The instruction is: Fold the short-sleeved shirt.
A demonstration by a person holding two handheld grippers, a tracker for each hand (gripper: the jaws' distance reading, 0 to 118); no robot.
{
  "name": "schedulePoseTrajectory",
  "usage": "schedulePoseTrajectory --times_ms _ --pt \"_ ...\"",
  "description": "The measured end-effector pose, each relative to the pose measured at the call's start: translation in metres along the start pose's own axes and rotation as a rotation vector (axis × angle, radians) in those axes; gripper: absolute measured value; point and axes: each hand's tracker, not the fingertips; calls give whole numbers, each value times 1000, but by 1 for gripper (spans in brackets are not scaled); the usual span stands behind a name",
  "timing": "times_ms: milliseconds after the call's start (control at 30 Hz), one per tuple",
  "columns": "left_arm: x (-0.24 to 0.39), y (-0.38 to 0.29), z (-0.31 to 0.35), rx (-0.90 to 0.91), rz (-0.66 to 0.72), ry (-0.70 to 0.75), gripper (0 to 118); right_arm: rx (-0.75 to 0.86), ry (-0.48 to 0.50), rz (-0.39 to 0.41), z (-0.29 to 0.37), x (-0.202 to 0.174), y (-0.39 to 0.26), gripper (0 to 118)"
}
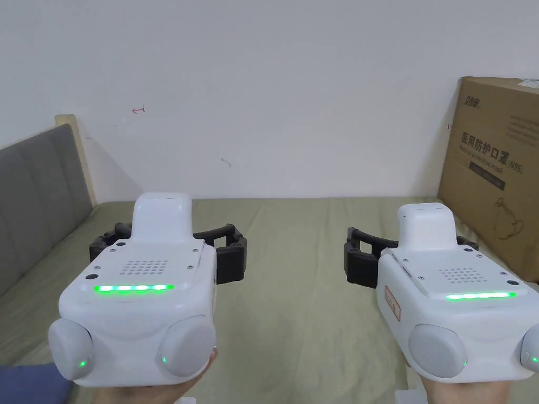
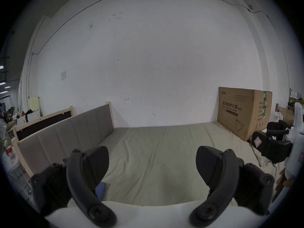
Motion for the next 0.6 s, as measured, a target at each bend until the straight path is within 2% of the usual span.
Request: schedulePoseTrajectory --times_ms 300,467,600 --pt "8 2 7 26 -45 -10 109 -17 14 -2 -1 -3 -4 92" --pt "8 7 8 0 -3 -21 109 -19 3 12 -1 -3 -6 92" --pt "7 7 7 -5 2 -14 109 -12 2 -10 0 1 -6 92"
